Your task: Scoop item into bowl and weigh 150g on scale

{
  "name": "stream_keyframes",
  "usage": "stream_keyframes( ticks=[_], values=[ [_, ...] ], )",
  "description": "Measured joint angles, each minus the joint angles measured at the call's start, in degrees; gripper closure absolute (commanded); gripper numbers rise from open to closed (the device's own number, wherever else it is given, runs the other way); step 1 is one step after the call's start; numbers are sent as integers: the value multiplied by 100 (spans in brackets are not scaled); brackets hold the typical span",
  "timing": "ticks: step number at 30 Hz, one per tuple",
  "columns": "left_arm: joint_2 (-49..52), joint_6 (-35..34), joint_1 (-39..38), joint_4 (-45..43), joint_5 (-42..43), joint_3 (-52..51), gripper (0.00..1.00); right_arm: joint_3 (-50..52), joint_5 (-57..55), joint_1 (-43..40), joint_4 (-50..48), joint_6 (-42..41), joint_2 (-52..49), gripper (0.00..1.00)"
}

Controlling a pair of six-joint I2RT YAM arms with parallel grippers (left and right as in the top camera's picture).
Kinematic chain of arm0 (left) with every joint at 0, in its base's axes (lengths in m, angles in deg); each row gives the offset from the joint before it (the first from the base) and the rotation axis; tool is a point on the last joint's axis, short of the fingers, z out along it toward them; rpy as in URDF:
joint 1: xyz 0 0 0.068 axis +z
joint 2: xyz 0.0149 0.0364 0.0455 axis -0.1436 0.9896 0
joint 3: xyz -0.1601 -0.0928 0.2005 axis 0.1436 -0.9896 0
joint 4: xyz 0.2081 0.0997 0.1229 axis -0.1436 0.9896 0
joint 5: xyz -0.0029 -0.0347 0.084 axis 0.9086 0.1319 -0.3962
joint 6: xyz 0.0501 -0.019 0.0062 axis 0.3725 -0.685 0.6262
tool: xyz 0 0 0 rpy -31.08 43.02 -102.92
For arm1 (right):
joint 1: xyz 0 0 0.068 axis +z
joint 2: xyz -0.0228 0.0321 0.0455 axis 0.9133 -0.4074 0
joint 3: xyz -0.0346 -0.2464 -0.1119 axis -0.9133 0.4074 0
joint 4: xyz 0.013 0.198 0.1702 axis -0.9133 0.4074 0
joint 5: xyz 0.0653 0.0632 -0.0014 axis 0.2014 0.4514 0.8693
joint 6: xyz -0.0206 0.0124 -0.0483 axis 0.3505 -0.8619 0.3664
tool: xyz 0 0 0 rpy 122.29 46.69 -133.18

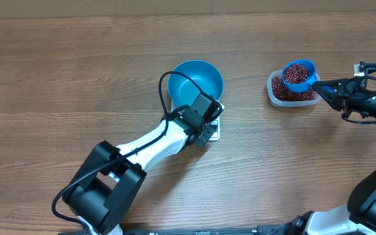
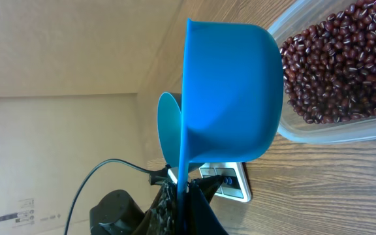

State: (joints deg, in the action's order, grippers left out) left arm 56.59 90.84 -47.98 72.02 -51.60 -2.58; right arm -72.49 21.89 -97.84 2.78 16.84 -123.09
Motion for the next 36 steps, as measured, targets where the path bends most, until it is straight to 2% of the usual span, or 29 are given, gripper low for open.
stream_keyframes(
  ticks=[13,25,33,36],
  values=[
    [0,4,0,72,0,9,96,0,-2,0,2,2,0,96],
    [-105,114,-31,538,2,87,96,0,0,0,-11,-2,0,96],
    [-1176,297,-258,743,4,87,96,0,0,0,-13,-2,0,96],
    [-1740,369,-256,984,0,87,75,0,-2,0,-15,2,0,96]
  ],
)
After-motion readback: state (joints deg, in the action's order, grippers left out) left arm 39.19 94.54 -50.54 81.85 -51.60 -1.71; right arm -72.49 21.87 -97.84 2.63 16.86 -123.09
